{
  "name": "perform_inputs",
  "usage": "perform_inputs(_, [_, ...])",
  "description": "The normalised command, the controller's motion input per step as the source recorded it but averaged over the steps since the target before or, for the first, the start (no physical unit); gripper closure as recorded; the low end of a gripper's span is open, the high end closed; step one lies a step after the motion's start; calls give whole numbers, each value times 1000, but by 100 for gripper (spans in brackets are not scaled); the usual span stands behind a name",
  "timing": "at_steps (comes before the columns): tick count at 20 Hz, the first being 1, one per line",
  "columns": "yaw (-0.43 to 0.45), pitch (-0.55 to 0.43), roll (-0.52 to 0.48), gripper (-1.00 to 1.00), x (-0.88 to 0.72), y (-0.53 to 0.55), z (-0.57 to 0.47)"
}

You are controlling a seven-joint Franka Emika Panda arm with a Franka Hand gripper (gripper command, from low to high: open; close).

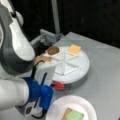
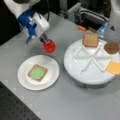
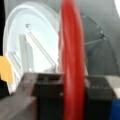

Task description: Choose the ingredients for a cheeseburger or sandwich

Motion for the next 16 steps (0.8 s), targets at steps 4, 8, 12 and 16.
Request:
perform_inputs(4, [246, 214, -265, 100, 569, -75, 54])
perform_inputs(8, [239, 97, -316, 100, 573, -86, -96])
perform_inputs(12, [235, 54, -351, 100, 493, -170, -97])
perform_inputs(16, [215, 80, -292, 100, 357, -192, -15])
